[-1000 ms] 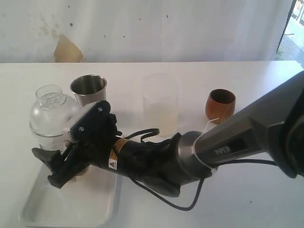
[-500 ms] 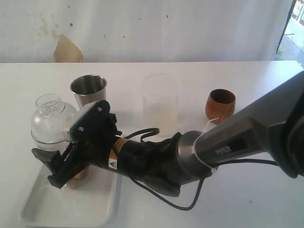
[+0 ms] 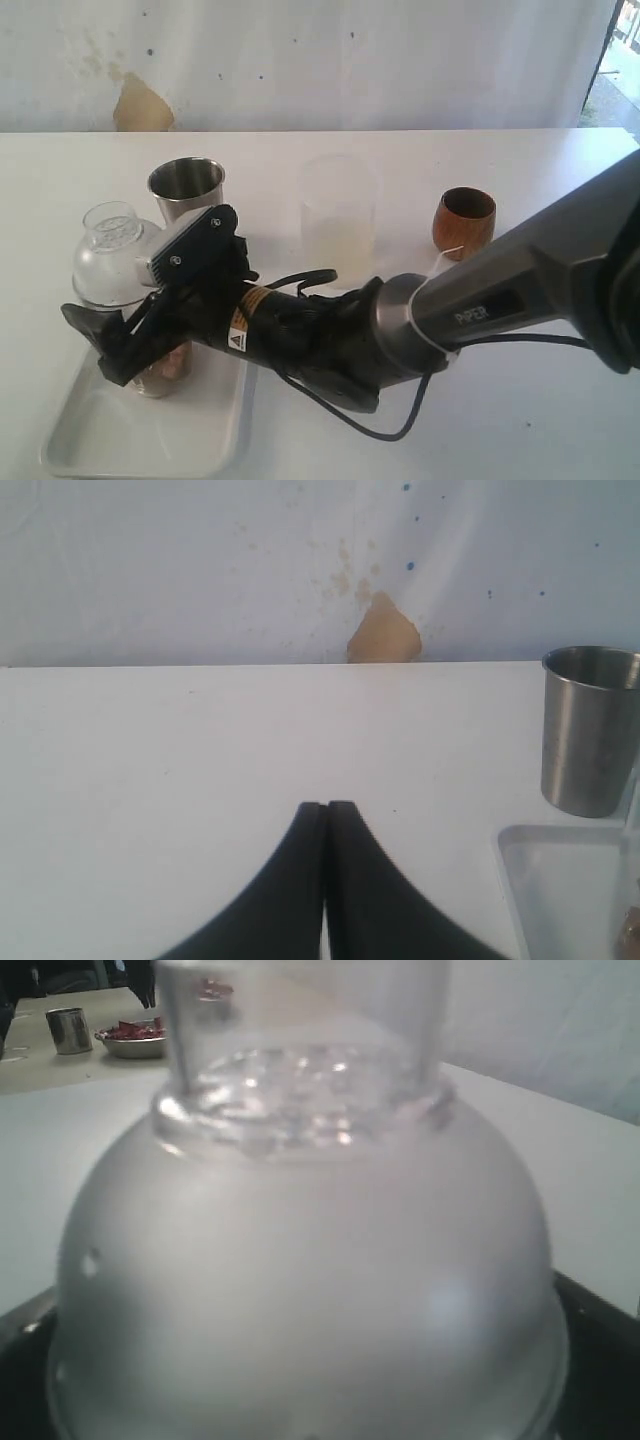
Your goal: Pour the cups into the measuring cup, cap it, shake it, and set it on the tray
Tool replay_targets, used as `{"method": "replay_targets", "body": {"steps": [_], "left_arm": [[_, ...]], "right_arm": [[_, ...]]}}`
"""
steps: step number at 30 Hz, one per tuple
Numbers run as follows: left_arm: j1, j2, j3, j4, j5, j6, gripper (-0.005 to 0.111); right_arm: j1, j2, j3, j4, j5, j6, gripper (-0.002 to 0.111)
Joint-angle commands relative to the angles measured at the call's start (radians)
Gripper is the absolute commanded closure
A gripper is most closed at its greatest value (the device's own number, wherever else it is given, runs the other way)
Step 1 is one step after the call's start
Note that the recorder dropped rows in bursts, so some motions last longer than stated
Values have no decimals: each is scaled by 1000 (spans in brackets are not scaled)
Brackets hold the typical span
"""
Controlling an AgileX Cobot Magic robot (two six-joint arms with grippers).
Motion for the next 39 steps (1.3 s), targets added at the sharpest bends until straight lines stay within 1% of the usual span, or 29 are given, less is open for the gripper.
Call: {"method": "replay_targets", "body": {"steps": [1,8,13,26,30,34,35,36,37,38,39], "left_arm": [[-2,-4,5,4,-10,-1,106],[-2,-4,5,4,-10,-1,106],[-2,-4,5,4,-10,-1,106],[-2,-4,5,4,-10,-1,106],[-2,-4,5,4,-10,-1,106],[-2,-4,5,4,-10,-1,106],[-2,-4,5,4,-10,-1,106],[-2,-4,5,4,-10,-1,106],[-2,-4,5,4,-10,-1,106],[-2,-4,5,4,-10,-1,106],[-2,-4,5,4,-10,-1,106]], "right_arm": [[-1,-9,-8,10,-8,17,4],[-1,-9,-8,10,-10,12,4],[-1,-23,-8,10,-26,-26,4],[-3,-155,-8,12,-26,-50,4],[-3,-228,-8,38,22,-123,4],[-3,-316,-8,72,118,-130,5],[-3,-333,-8,72,139,-130,7],[-3,-380,-8,72,188,-130,17],[-3,-403,-8,72,214,-130,23],[-3,-427,-8,72,254,-130,34],[-3,-451,-8,72,299,-130,48]]}}
